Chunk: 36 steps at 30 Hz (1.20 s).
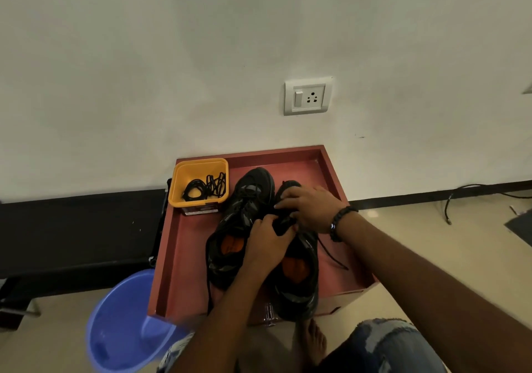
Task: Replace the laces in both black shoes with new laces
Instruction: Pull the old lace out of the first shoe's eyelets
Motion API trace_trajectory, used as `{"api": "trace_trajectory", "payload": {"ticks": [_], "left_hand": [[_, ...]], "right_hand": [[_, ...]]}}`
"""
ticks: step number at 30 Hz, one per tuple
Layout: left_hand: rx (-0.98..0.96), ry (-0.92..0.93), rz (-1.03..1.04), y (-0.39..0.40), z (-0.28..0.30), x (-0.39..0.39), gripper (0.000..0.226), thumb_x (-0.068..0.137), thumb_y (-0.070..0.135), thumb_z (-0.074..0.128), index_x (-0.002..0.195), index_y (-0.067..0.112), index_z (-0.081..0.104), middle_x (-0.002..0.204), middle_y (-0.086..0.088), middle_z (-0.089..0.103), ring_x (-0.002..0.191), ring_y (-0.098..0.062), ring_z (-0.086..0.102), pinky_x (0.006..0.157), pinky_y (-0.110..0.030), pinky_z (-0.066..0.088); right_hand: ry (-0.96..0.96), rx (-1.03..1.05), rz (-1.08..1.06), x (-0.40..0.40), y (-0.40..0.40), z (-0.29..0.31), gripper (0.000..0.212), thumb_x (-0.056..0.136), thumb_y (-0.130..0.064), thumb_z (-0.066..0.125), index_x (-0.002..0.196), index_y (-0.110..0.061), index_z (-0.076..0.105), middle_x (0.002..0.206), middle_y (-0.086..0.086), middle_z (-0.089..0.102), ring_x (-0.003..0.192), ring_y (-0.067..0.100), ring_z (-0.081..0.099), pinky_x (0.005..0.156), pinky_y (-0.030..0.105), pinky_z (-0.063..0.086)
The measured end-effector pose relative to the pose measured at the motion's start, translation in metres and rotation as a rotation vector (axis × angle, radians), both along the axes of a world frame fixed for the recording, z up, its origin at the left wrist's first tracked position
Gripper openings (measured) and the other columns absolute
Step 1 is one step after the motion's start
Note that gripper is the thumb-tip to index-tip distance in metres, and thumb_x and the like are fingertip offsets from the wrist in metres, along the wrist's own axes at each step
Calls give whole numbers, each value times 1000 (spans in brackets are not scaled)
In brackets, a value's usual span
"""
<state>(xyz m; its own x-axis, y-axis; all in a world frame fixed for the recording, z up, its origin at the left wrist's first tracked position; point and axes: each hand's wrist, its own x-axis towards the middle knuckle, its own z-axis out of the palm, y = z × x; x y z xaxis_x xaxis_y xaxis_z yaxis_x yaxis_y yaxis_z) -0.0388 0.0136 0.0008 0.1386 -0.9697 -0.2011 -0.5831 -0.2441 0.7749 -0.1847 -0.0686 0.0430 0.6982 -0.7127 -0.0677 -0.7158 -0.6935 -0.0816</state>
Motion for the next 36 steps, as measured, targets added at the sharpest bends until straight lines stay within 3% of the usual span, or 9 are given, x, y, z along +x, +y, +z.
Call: {"api": "trace_trajectory", "payload": {"ticks": [4, 8, 14, 19, 23, 29, 31, 34, 36], "left_hand": [[-1, -13, 8, -1, -4, 2, 50, 88, 49, 64, 128, 20, 56, 118, -3, 55, 102, -17, 56, 86, -31, 49], [9, -42, 16, -2, -3, 0, 54, 86, 50, 65, 130, 20, 55, 118, -3, 52, 108, -22, 56, 95, -40, 51], [7, -29, 22, -2, -4, 1, 54, 82, 53, 65, 125, 22, 56, 114, -1, 53, 102, -19, 57, 91, -41, 53], [34, -51, 21, -3, -2, -1, 54, 82, 54, 66, 125, 23, 54, 117, 0, 54, 105, -20, 57, 92, -42, 53], [30, -54, 19, -2, -1, -1, 50, 83, 52, 67, 122, 23, 54, 115, 0, 54, 102, -20, 58, 89, -43, 54], [25, -59, 8, 0, 2, -1, 54, 79, 57, 64, 122, 24, 56, 113, 0, 56, 101, -20, 59, 89, -44, 54], [27, -74, 16, 0, 2, -2, 55, 81, 55, 65, 124, 23, 55, 114, -1, 55, 101, -21, 59, 89, -44, 54], [24, -86, 19, -1, 0, -2, 55, 84, 52, 65, 129, 22, 54, 119, -2, 54, 106, -21, 58, 92, -40, 53], [29, -92, 21, 1, 1, -3, 56, 86, 51, 65, 131, 21, 52, 121, -3, 53, 109, -22, 56, 93, -38, 51]], "right_hand": [[19, -65, 37, 0, 1, -4, 30, 96, -26, 59, 125, -31, 65, 119, -6, 58, 102, 17, 57, 83, 33, 50], [-11, -179, 98, 3, -8, 14, 11, 93, -20, 62, 101, -17, 69, 95, 0, 58, 76, 15, 51, 70, 29, 40], [-1034, -121, -693, -5, -37, 62, 3, 92, -25, 65, 90, -26, 68, 103, -4, 60, 78, 2, 56, 81, 29, 51], [-442, -42, -522, -15, -16, 33, 51, 88, -18, 67, 136, -28, 53, 136, 5, 46, 114, 24, 54, 98, 38, 49], [-40, -20, -38, 3, 4, 1, 40, 96, -24, 58, 134, -35, 57, 132, -6, 51, 117, 18, 52, 97, 36, 48], [128, -140, 83, 10, -6, 14, 19, 99, -22, 54, 111, -18, 68, 106, -1, 64, 96, 16, 63, 70, 25, 45], [-198, -64, -130, 14, -12, 36, 15, 99, -25, 55, 103, -21, 68, 98, -5, 65, 88, 14, 64, 68, 25, 46], [-1106, 9, -549, 14, -29, 80, 4, 93, -27, 65, 92, -24, 68, 89, -11, 67, 76, 8, 67, 69, 23, 54], [-1160, 66, -589, 14, -39, 92, 8, 91, -23, 69, 98, -19, 69, 93, -7, 69, 76, 10, 69, 70, 21, 56]]}}
